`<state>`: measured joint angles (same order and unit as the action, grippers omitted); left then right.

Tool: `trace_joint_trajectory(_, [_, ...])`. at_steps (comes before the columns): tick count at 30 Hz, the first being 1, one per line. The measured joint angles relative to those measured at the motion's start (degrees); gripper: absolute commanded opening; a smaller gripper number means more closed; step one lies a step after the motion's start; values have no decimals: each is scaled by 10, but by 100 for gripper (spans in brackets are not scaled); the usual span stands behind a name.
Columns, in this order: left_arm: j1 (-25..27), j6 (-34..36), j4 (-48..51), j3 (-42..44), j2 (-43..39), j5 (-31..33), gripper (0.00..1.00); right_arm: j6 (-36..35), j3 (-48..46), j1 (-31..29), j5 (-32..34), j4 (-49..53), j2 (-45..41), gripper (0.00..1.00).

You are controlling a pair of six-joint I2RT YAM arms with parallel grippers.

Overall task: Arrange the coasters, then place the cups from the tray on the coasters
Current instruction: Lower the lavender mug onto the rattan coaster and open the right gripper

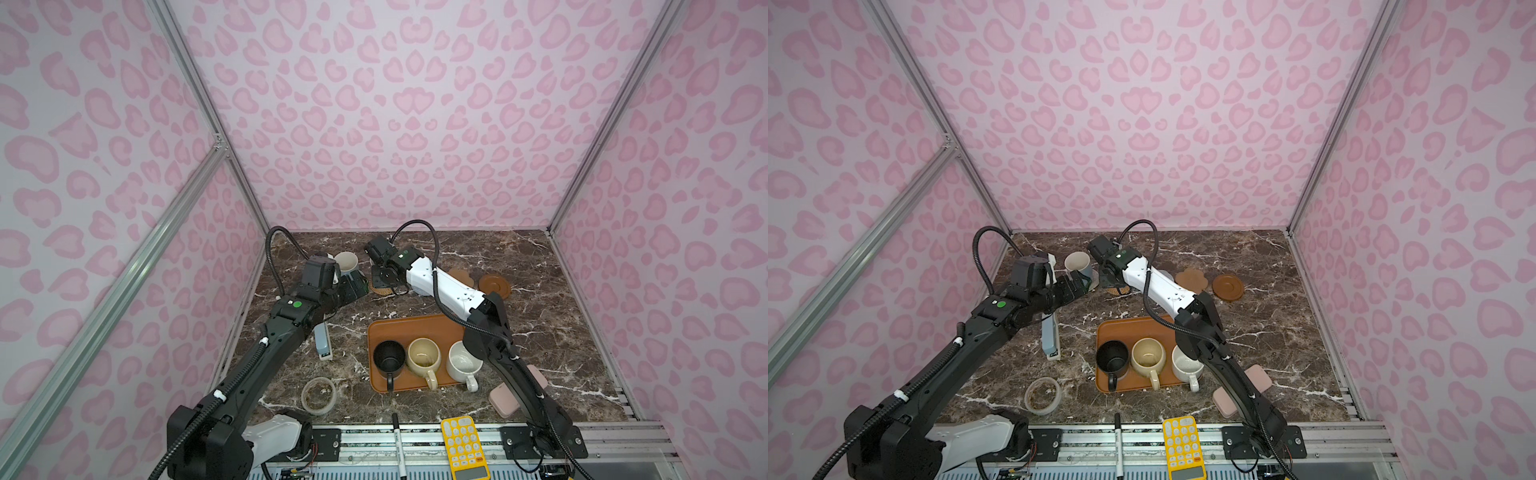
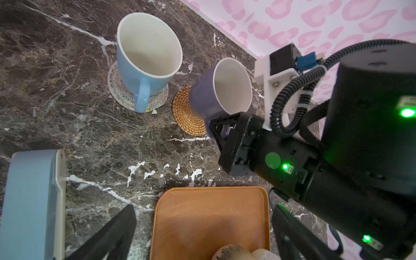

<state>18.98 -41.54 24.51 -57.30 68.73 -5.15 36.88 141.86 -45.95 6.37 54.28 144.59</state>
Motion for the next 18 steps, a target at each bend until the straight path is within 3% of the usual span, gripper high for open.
trace_joint_trajectory(18, [0,0,-20,19,7,-7,96,13,4,-1,-8,17,30,0])
